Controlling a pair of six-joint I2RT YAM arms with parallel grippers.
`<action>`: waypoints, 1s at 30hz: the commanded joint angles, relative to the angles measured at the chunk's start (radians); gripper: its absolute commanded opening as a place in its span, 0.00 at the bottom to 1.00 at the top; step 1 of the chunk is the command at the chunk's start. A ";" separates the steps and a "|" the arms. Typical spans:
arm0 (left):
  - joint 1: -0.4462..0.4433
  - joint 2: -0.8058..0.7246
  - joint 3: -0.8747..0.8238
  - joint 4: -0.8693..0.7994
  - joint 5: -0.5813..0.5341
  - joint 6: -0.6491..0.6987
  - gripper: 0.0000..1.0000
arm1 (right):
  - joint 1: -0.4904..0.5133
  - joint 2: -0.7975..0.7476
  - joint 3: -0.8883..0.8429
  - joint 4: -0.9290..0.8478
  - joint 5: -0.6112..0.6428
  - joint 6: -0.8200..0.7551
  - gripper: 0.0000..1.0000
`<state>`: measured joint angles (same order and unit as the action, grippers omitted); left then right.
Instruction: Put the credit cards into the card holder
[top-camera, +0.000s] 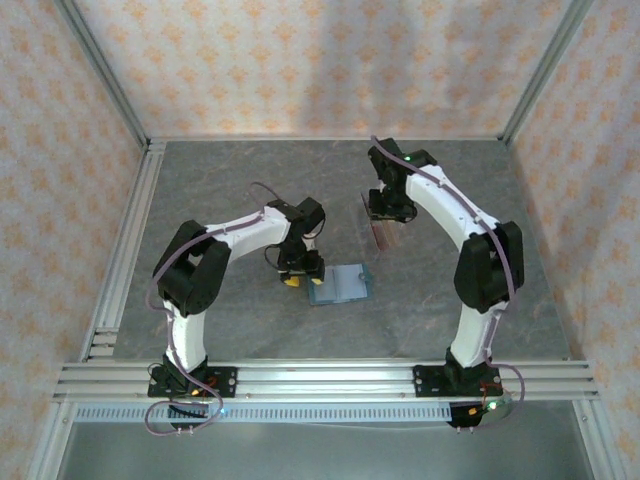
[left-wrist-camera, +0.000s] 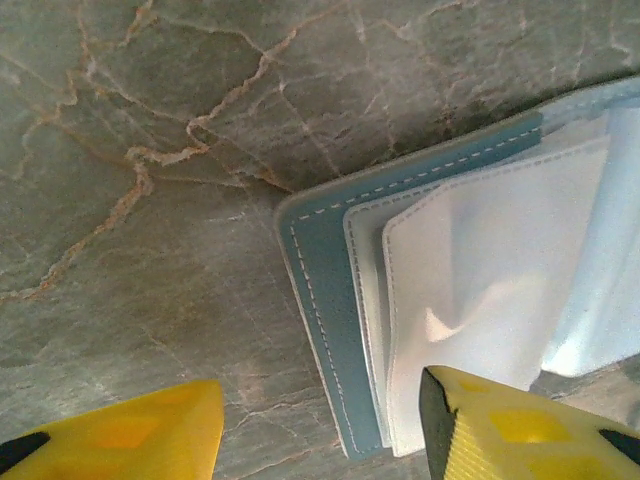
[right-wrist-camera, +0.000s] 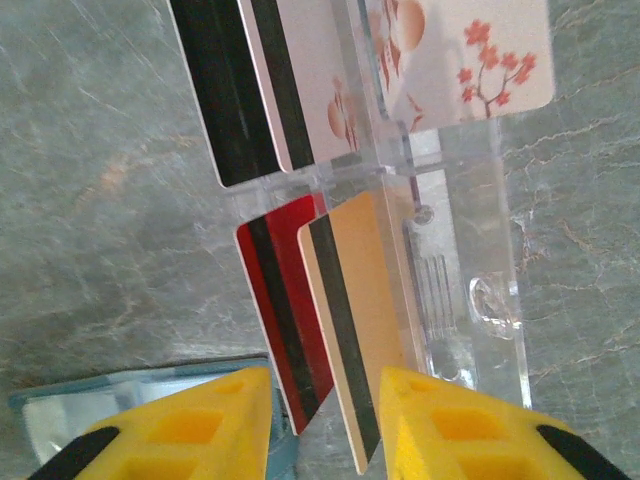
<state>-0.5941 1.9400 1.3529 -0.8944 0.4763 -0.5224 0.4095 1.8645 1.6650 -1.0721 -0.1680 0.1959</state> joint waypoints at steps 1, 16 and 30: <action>-0.003 0.002 -0.022 0.012 -0.031 0.007 0.55 | 0.001 0.021 0.028 -0.053 0.009 -0.035 0.32; -0.003 -0.003 -0.036 0.014 -0.028 0.005 0.54 | 0.009 0.085 0.000 -0.031 0.022 -0.049 0.23; -0.002 -0.016 -0.042 0.016 -0.018 0.002 0.53 | 0.011 0.068 0.003 -0.067 0.074 -0.067 0.00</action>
<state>-0.5941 1.9400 1.3155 -0.8749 0.4671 -0.5228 0.4160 1.9392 1.6646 -1.0901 -0.1329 0.1364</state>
